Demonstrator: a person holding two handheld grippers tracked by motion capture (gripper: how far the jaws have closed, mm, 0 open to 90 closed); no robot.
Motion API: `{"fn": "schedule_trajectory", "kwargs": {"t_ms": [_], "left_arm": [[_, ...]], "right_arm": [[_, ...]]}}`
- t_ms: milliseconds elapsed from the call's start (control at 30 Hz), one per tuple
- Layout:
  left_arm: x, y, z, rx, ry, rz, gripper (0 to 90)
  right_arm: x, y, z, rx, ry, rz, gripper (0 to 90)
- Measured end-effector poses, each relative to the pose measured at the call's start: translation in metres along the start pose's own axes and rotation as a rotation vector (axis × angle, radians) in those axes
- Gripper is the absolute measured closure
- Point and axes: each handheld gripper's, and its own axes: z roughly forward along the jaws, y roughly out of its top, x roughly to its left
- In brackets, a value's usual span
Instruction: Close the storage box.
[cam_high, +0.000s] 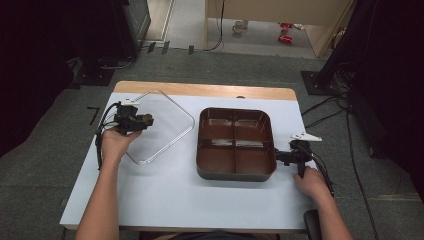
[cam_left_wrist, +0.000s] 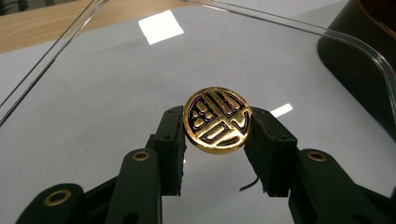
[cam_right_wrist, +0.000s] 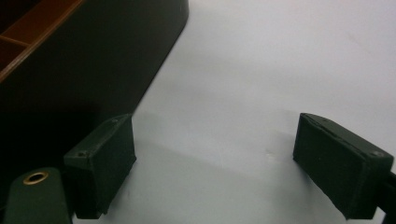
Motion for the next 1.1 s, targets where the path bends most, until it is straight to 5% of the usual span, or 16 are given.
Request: {"fn": "schedule_trajectory", "kwargs": {"t_ms": [533, 1100], "left_arm": [[-0.022, 0.019, -0.019, -0.01, -0.067, 0.022, 59.7], [-0.084, 0.047, -0.025, -0.066, -0.192, 0.173, 59.7]], "right_arm": [[0.001, 0.0, 0.0, 0.004, -0.005, 0.0, 12.9], [0.001, 0.0, 0.0, 0.004, -0.005, 0.0, 12.9]]}}
